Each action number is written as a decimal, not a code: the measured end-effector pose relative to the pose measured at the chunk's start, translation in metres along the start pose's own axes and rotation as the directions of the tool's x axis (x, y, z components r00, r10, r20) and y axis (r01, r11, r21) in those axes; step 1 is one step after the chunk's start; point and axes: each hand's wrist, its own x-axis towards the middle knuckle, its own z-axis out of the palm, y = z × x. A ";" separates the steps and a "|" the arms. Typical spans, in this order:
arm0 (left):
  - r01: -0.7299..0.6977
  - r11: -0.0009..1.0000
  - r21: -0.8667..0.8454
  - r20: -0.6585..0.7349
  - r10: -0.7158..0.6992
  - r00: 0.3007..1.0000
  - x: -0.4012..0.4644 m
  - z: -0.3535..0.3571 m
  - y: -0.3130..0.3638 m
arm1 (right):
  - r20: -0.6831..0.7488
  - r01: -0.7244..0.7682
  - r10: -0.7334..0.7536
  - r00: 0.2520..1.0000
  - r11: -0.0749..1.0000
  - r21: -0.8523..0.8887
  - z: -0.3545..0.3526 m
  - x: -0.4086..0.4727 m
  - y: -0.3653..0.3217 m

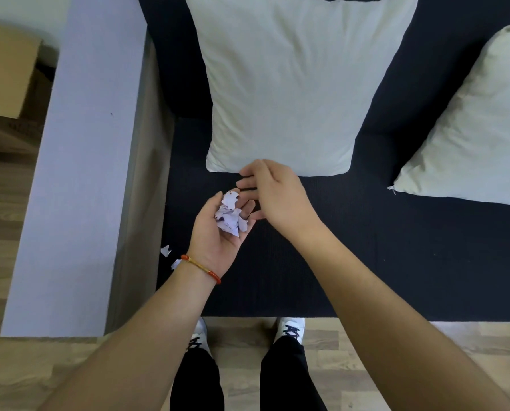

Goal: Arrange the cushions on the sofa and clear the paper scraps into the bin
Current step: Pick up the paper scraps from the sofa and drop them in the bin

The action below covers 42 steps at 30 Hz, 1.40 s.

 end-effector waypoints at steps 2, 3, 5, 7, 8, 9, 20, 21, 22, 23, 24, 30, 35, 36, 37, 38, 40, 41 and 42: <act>-0.010 1.000 0.024 0.007 0.010 1.000 -0.001 -0.002 0.006 | 0.014 -0.065 0.063 0.998 0.992 0.106 -0.002 0.003 -0.002; -0.011 1.000 0.029 0.015 0.010 1.000 -0.002 -0.003 0.009 | 0.017 -0.078 0.076 0.997 0.989 0.125 -0.003 0.005 -0.002; -0.028 0.999 0.033 0.001 0.028 1.000 -0.009 -0.001 0.014 | -0.024 -0.081 0.085 0.996 0.988 0.129 -0.003 0.011 0.004; -0.069 0.996 0.050 -0.050 0.072 0.996 -0.016 -0.004 0.020 | -0.058 -0.107 0.114 0.992 0.987 0.119 0.000 0.020 0.018; -0.095 0.994 0.061 -0.070 0.099 0.993 -0.020 -0.009 0.022 | -0.052 -0.135 0.140 0.989 0.987 0.091 0.003 0.023 0.027; -0.113 0.991 0.078 -0.092 0.120 0.989 -0.022 -0.017 0.023 | -0.037 -0.159 0.160 0.986 0.987 0.029 0.006 0.027 0.038; -0.043 0.991 -0.127 -0.320 0.000 0.947 -0.060 -0.108 0.002 | 0.045 -0.075 0.118 0.992 0.837 -0.543 0.078 0.043 0.124; -0.052 0.989 -0.142 -0.328 0.003 0.945 -0.063 -0.112 0.003 | 0.054 -0.063 0.111 0.992 0.830 -0.554 0.086 0.041 0.123; -0.059 0.986 -0.153 -0.334 0.004 0.943 -0.065 -0.115 0.004 | 0.072 -0.044 0.103 0.992 0.821 -0.569 0.092 0.039 0.123; -0.062 0.984 -0.165 -0.341 0.001 0.940 -0.067 -0.117 0.006 | 0.099 -0.019 0.096 0.990 0.809 -0.588 0.097 0.037 0.123; -0.062 0.982 -0.177 -0.347 -0.003 0.938 -0.069 -0.119 0.007 | 0.132 0.008 0.093 0.987 0.789 -0.615 0.101 0.035 0.123; -0.044 0.971 -0.233 -0.360 -0.044 0.932 -0.073 -0.127 0.002 | 0.286 0.217 0.051 0.957 0.530 -0.820 0.121 0.025 0.124; -0.035 0.976 -0.216 -0.355 -0.045 0.934 -0.075 -0.124 -0.006 | 0.332 0.294 -0.016 0.943 0.503 -0.813 0.125 0.024 0.129; -0.032 0.973 -0.230 -0.360 -0.054 0.931 -0.076 -0.125 -0.007 | 0.338 0.304 -0.025 0.941 0.499 -0.811 0.126 0.024 0.131; -0.028 0.969 -0.246 -0.366 -0.066 0.928 -0.077 -0.126 -0.008 | 0.337 0.307 -0.031 0.941 0.496 -0.812 0.127 0.024 0.132; -0.023 0.966 -0.259 -0.369 -0.077 0.926 -0.079 -0.127 -0.010 | 0.331 0.303 -0.032 0.943 0.493 -0.816 0.128 0.025 0.134; -0.018 0.962 -0.274 -0.370 -0.088 0.925 -0.083 -0.129 -0.014 | 0.323 0.289 -0.021 0.946 0.502 -0.815 0.130 0.026 0.136; -0.021 0.958 -0.287 -0.371 -0.091 0.924 -0.085 -0.131 -0.017 | 0.316 0.274 -0.009 0.949 0.522 -0.808 0.131 0.026 0.135; -0.026 0.951 -0.307 -0.371 -0.095 0.924 -0.087 -0.133 -0.019 | 0.306 0.255 0.002 0.952 0.548 -0.797 0.132 0.027 0.134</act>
